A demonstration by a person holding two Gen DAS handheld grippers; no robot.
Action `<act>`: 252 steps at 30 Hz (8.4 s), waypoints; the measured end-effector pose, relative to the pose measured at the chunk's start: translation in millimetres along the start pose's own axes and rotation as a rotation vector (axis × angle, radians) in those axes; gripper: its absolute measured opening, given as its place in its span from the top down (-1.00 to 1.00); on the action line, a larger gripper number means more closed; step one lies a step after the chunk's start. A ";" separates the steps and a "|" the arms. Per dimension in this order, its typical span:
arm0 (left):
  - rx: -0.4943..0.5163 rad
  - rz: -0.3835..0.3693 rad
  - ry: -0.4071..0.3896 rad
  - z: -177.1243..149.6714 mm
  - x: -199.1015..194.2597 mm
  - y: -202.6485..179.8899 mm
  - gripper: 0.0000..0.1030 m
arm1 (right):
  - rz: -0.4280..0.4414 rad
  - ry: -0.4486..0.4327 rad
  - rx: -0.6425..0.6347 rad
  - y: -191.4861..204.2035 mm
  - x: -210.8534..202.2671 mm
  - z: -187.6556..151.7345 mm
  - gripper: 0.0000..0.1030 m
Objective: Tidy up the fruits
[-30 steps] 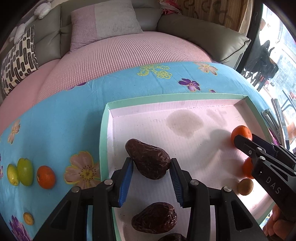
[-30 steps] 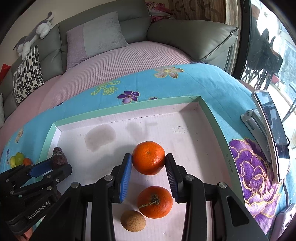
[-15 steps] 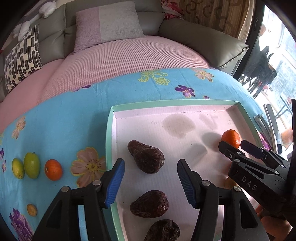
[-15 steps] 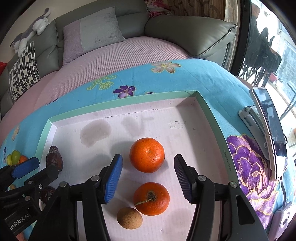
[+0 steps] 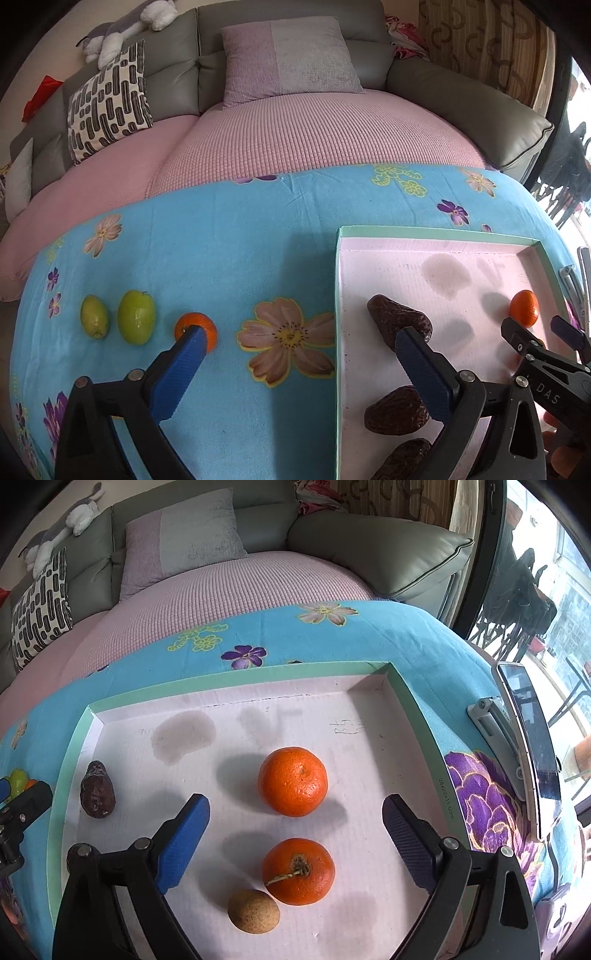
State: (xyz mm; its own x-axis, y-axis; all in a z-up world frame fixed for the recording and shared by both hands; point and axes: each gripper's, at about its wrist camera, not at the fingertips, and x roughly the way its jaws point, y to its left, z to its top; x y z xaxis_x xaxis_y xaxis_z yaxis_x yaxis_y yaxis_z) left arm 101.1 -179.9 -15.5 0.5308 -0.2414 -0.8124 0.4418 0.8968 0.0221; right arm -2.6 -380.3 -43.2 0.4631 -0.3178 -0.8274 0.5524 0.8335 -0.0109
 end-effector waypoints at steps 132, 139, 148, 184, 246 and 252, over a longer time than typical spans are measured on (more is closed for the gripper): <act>-0.154 -0.186 -0.087 -55.0 -59.9 96.3 0.48 | 0.358 -0.158 -0.162 110.1 -106.3 -21.1 0.32; -0.080 -0.239 -0.085 -54.9 -61.9 63.3 0.48 | 0.254 -0.156 -0.017 53.0 -100.7 -11.2 0.32; 0.058 -0.319 -0.096 -58.3 -66.8 6.9 0.48 | 0.166 -0.193 0.119 -8.8 -107.2 -6.7 0.32; 0.103 -0.278 -0.094 -43.8 2.5 -28.7 0.48 | 0.034 0.010 0.217 -58.9 -42.5 -21.5 0.32; -0.065 0.014 -0.119 -46.8 -41.3 74.7 -0.98 | 0.059 -0.089 0.051 -2.1 -65.5 -11.1 -0.77; -0.045 0.037 -0.122 -48.2 -50.2 93.0 -0.99 | 0.087 -0.123 0.031 19.9 -75.7 -11.6 -0.77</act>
State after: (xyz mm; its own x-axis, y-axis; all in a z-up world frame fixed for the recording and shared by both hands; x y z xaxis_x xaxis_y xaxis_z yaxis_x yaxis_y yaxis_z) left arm 80.6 -66.6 -0.7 0.6314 -0.2490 -0.7344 0.3891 0.9209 0.0222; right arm -34.7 -334.5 12.8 0.5906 -0.2996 -0.7493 0.5265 0.8467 0.0765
